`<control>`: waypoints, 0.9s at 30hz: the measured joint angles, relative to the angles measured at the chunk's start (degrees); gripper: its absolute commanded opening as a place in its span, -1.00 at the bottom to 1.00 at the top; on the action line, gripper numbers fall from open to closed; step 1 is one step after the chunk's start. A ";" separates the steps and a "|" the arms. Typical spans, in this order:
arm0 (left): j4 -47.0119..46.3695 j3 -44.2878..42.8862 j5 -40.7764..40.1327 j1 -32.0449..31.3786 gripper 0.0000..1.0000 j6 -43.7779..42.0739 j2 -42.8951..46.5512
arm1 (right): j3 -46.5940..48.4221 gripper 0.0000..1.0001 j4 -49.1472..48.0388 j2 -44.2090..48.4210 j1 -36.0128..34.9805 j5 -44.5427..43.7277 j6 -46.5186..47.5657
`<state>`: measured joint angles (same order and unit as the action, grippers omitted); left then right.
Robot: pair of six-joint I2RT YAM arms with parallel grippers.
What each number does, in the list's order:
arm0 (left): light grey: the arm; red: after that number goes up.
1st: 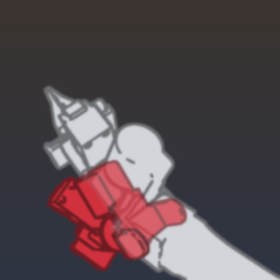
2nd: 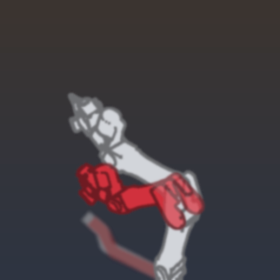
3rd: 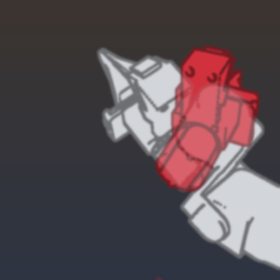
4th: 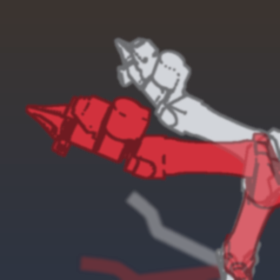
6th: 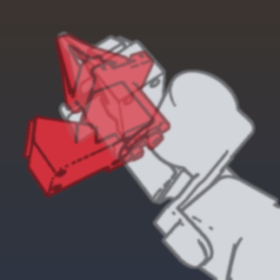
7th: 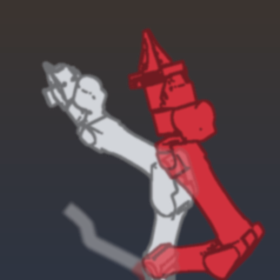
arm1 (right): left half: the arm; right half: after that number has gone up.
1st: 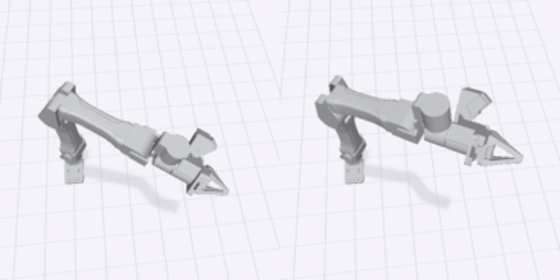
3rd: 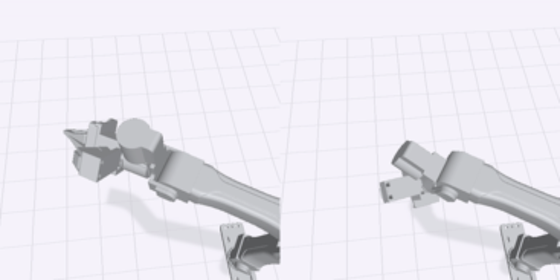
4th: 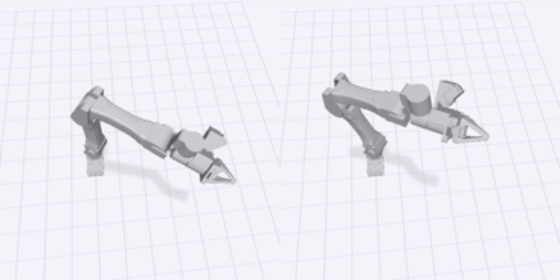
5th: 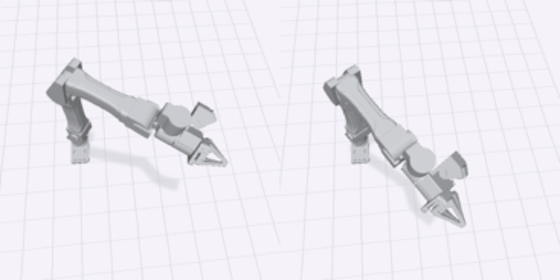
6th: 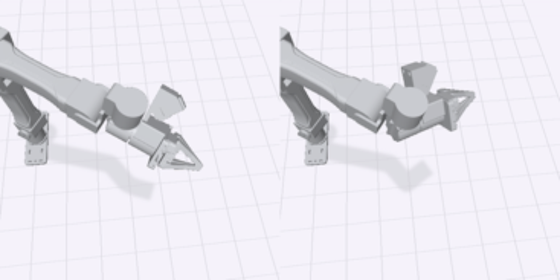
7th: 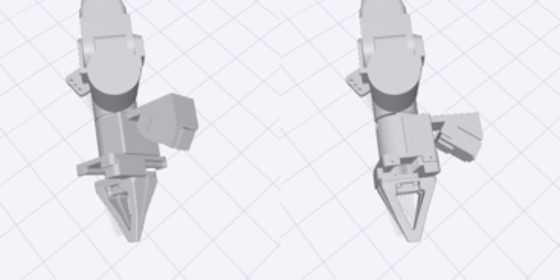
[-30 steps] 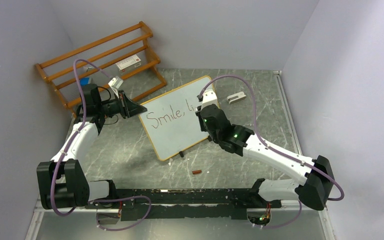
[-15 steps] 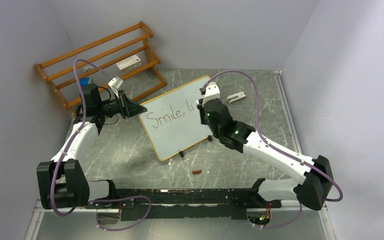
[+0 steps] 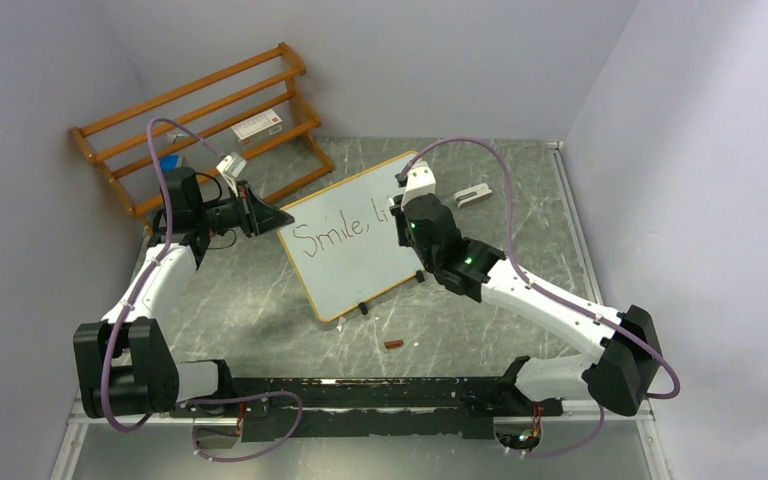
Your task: Write a sentence on the whiteboard
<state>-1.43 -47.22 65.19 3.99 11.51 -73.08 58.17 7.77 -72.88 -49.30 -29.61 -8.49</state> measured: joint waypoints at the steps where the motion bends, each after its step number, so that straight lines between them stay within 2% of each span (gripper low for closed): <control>1: 0.00 0.00 0.00 0.00 -0.90 0.00 -0.02 | 0.00 -1.00 -0.04 -0.02 0.02 0.07 0.04; 27: 0.24 -0.13 -0.17 0.00 -0.90 -0.15 -0.04 | 0.35 -1.00 1.20 0.09 0.17 3.23 -0.24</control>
<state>-1.19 -47.35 65.01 3.99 11.35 -73.12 58.52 8.97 -72.79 -49.12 -26.37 -8.73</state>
